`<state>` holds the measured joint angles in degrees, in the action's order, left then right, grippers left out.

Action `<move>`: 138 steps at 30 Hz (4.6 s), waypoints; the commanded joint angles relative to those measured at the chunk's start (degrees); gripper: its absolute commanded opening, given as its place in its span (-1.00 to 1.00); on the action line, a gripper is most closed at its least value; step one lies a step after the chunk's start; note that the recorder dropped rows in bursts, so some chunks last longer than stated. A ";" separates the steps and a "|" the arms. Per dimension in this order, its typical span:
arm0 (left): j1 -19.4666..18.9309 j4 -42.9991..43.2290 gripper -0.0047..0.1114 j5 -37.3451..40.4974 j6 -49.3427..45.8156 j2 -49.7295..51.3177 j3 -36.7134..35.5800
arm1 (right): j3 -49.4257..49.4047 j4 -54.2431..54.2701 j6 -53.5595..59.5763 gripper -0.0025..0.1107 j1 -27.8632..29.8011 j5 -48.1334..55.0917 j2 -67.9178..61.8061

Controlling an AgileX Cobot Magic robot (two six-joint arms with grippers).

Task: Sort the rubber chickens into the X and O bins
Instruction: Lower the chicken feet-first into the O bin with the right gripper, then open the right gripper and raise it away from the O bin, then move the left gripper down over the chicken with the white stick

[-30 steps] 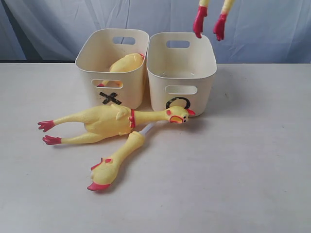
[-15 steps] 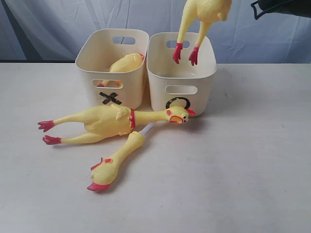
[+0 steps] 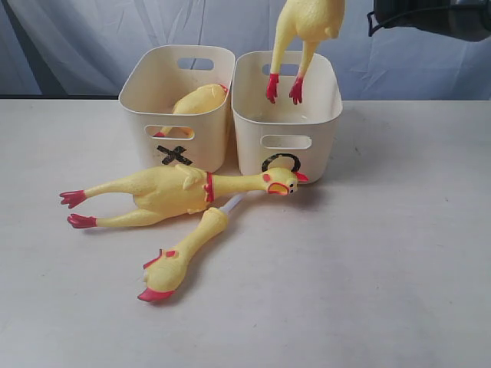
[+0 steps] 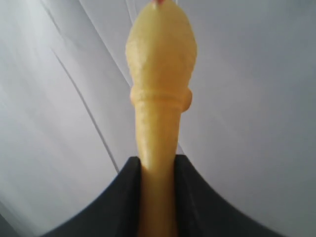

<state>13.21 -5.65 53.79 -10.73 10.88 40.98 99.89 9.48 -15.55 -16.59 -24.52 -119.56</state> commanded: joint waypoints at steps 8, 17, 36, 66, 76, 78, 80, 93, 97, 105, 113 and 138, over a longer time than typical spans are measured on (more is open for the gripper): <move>0.02 0.38 -0.92 0.10 0.07 -0.51 -0.09 | 7.89 -0.59 2.04 -0.97 -2.38 2.23 -8.70; 0.02 0.38 -0.92 0.10 0.07 -0.51 -0.09 | 8.33 0.03 2.04 -0.97 -2.50 5.54 -11.73; 0.02 0.38 -0.92 1.62 0.07 -0.51 -0.09 | 8.33 1.21 2.04 -0.97 -2.85 9.32 -14.96; 0.02 0.38 -0.92 1.86 0.07 -0.51 -0.09 | 8.33 1.49 2.04 -0.54 -2.85 15.20 -14.98; 0.02 0.38 -0.92 1.86 0.07 -0.51 -0.09 | 8.33 1.49 2.04 -0.36 -2.85 14.10 -14.98; 0.02 0.38 -0.92 1.86 0.07 -0.51 -0.09 | 8.33 1.49 2.04 -0.36 -2.85 14.10 -14.98; 0.02 0.38 -0.92 1.86 0.07 -0.51 -0.09 | 8.33 1.49 2.04 -0.36 -2.85 14.10 -14.98; 0.02 0.38 -0.92 1.86 0.07 -0.51 -0.09 | 8.33 -2.81 2.03 -0.36 -2.85 23.34 -6.09; 0.02 0.38 -0.92 1.86 0.07 -0.51 -0.09 | 8.33 -10.13 2.03 -0.44 -2.73 30.43 -1.18; 0.02 0.38 -0.92 0.20 0.07 -0.51 -0.09 | 8.33 -17.29 3.93 -0.97 -2.73 54.30 10.84; 0.02 -7.21 -0.92 0.02 0.43 0.96 -0.09 | 7.78 -14.86 7.18 -0.97 -2.73 68.40 16.46; 0.02 -28.82 -0.36 -6.41 -22.92 38.96 -0.09 | -34.19 -2.83 15.88 -0.97 -2.85 53.41 46.05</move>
<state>13.21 -31.81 48.47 -31.91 46.05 40.96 69.53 4.67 -1.27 -19.59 32.22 -77.14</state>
